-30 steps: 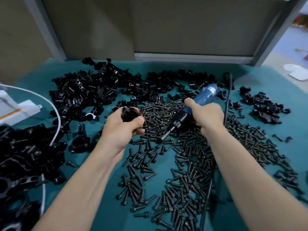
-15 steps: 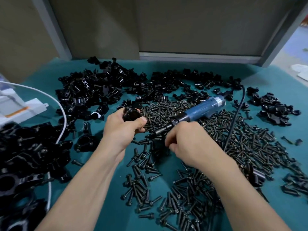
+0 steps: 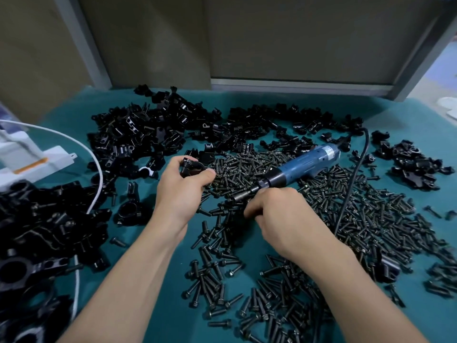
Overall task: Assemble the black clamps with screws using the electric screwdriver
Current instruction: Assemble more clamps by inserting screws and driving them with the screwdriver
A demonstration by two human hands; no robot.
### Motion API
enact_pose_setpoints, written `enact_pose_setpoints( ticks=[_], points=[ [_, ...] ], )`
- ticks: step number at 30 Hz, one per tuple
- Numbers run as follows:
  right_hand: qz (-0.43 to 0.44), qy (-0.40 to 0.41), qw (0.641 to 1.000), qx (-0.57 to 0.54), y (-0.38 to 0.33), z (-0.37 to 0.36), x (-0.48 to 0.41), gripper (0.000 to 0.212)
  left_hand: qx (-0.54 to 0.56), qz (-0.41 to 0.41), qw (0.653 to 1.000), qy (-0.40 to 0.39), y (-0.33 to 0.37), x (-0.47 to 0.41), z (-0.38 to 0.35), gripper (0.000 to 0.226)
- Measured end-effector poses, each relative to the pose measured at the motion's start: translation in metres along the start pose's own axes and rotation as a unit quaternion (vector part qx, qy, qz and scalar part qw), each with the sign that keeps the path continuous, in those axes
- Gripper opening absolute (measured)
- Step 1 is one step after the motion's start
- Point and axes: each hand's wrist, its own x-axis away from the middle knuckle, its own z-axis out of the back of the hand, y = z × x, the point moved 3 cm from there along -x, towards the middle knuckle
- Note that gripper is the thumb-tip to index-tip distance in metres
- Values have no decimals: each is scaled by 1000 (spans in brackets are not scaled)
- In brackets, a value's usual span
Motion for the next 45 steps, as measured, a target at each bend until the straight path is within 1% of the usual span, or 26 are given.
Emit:
enact_pose_setpoints(
  ticks=[3, 5, 8, 12, 14, 17, 18, 19, 20, 21, 23, 25, 26, 27, 28, 30, 31, 33, 35, 39, 43, 45],
  points=[
    [-4, 11, 1000, 1, 7, 1, -3, 40, 13, 6, 1000, 7, 2, 0, 2, 21],
    [-14, 30, 999, -22, 11, 3, -4, 35, 19, 6, 1000, 10, 2, -1, 3, 20],
    [-7, 53, 997, -61, 11, 2, -5, 25, 29, 6, 1000, 11, 1, -3, 4, 20],
    [8, 31, 996, -79, 7, -3, -6, 23, 35, 4, 999, 11, -1, -3, 3, 20],
    [25, 19, 998, -60, 2, -2, -6, 19, 36, 1, 999, 12, -1, -3, 2, 21],
    [61, 0, 998, 15, -7, -6, -6, 15, 35, 0, 999, 13, -1, -3, 2, 22],
    [62, 3, 998, 23, -8, -7, -6, 14, 33, -1, 999, 11, -1, -4, 2, 22],
    [52, 11, 999, -3, -7, -7, -7, 12, 32, -3, 999, 7, -1, -4, 2, 22],
    [28, 22, 998, -58, -4, -5, -7, 12, 31, -5, 999, 4, -1, -4, 1, 23],
    [-2, 29, 991, -129, 1, -3, -7, 14, 31, -8, 999, -1, -1, -4, 1, 25],
    [-37, 11, 960, -279, 9, 3, -5, 17, 30, -14, 999, -21, -1, -2, -2, 29],
    [-36, -7, 908, -417, 13, 11, -1, 18, 23, -24, 998, -59, 0, 2, -7, 30],
    [-31, -8, 881, -471, 15, 15, 0, 24, 19, -30, 996, -80, 1, 4, -10, 30],
    [-30, 1, 858, -513, 17, 18, 0, 30, 18, -34, 994, -101, 1, 7, -12, 30],
    [-30, 17, 839, -543, 17, 22, -2, 32, 17, -36, 992, -123, 2, 10, -15, 29],
    [-32, 65, 811, -581, 12, 31, -9, 19, 13, -33, 986, -166, 2, 16, -21, 28],
    [-36, 91, 804, -586, 9, 35, -14, 12, 12, -33, 983, -183, 2, 19, -24, 27],
    [-37, 136, 809, -571, 4, 40, -24, 16, 8, -39, 979, -198, 4, 23, -28, 27],
    [-30, 147, 817, -557, 0, 43, -31, 20, 9, -53, 978, -201, 4, 26, -29, 27],
    [8, 124, 828, -546, -5, 43, -37, 14, 44, -83, 974, -206, 7, 27, -31, 29],
    [23, 81, 862, -501, -4, 40, -41, 18, 59, -92, 972, -207, 8, 24, -31, 31],
    [26, 72, 875, -478, -1, 39, -42, 20, 78, -99, 968, -218, 10, 24, -30, 29]
  ],
)
